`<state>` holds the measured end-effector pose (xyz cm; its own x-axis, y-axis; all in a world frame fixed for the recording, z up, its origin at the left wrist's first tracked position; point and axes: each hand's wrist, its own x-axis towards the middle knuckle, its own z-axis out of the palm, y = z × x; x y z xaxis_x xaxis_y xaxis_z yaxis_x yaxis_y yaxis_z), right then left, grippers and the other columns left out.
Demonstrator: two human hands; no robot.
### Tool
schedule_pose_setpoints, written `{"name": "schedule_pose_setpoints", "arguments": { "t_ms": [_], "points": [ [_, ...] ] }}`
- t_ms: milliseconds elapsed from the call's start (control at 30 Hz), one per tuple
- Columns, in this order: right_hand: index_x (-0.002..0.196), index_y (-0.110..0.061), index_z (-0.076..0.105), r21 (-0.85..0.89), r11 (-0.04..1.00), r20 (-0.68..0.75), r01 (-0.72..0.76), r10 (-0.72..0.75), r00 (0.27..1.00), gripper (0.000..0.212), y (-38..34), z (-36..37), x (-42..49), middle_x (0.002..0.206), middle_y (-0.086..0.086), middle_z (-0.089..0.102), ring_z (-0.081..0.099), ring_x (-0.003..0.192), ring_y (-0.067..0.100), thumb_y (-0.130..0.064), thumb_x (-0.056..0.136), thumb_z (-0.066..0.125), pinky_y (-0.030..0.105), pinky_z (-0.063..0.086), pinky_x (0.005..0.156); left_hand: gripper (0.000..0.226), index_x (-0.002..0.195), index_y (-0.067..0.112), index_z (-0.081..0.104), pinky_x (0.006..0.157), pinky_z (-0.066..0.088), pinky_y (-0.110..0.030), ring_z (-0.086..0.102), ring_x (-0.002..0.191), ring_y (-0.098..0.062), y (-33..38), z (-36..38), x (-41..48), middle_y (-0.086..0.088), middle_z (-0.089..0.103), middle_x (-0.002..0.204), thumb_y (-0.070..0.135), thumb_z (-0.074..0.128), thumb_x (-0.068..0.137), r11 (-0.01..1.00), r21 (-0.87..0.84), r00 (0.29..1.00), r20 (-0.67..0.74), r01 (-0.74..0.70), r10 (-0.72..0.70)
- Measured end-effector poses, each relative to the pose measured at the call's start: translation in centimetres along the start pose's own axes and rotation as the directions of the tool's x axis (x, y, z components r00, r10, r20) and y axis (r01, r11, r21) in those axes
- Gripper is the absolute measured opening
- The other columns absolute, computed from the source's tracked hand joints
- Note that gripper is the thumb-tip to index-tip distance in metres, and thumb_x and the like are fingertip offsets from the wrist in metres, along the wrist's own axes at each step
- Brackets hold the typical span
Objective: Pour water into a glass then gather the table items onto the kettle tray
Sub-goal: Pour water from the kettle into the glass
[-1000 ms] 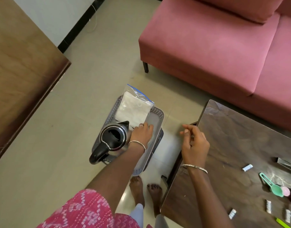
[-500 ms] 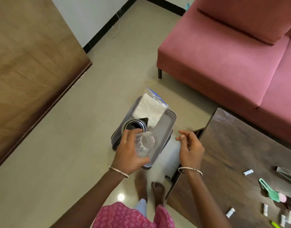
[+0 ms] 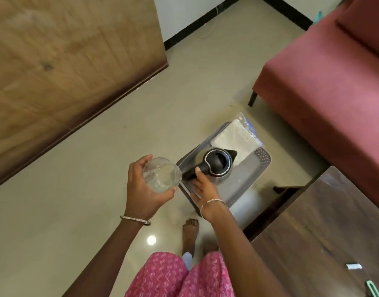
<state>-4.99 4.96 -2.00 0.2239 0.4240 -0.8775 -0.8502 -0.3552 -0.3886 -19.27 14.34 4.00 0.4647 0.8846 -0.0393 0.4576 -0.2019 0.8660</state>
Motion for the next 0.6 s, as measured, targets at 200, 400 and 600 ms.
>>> {"name": "schedule_pose_setpoints", "arguments": {
  "t_ms": [200, 400, 600],
  "points": [
    [0.133, -0.017, 0.055, 0.143, 0.987, -0.087, 0.079, -0.067, 0.994, 0.050, 1.3, 2.1, 2.7, 0.129, 0.006, 0.065, 0.060, 0.120, 0.023, -0.038, 0.089, 0.067, 0.042, 0.042, 0.111, 0.090, 0.125, 0.027, 0.044, 0.090, 0.054, -0.046, 0.054, 0.112, -0.023, -1.7, -1.1, 0.0, 0.002, 0.044, 0.121, 0.041, 0.083, 0.045, 0.998, 0.042, 0.999, -0.034, 0.036, -0.035],
    [0.117, -0.008, 0.063, 0.082, 0.981, -0.238, 0.173, -0.150, 0.960, 0.036, 2.2, 1.0, 3.0, 0.114, 0.011, 0.070, 0.065, 0.106, 0.022, -0.025, 0.086, 0.070, 0.023, 0.051, 0.071, 0.093, 0.128, 0.024, 0.046, 0.091, 0.055, -0.043, 0.054, 0.113, -0.022, -2.4, -0.6, 0.3, 0.004, 0.043, 0.120, 0.044, 0.082, 0.045, 0.998, 0.046, 0.999, -0.009, 0.049, -0.049],
    [0.128, -0.013, 0.057, -0.256, 0.927, -0.352, 0.276, -0.355, 0.866, 0.050, 1.8, -2.7, 1.7, 0.080, 0.001, 0.065, 0.061, 0.081, 0.019, -0.035, 0.085, 0.067, 0.044, 0.052, 0.085, 0.091, 0.126, 0.022, 0.049, 0.091, 0.055, -0.041, 0.055, 0.111, -0.019, -1.6, 0.1, 0.9, 0.004, 0.044, 0.118, 0.044, 0.082, 0.044, 0.998, 0.046, 0.999, 0.036, 0.036, -0.038]
  ]
}}
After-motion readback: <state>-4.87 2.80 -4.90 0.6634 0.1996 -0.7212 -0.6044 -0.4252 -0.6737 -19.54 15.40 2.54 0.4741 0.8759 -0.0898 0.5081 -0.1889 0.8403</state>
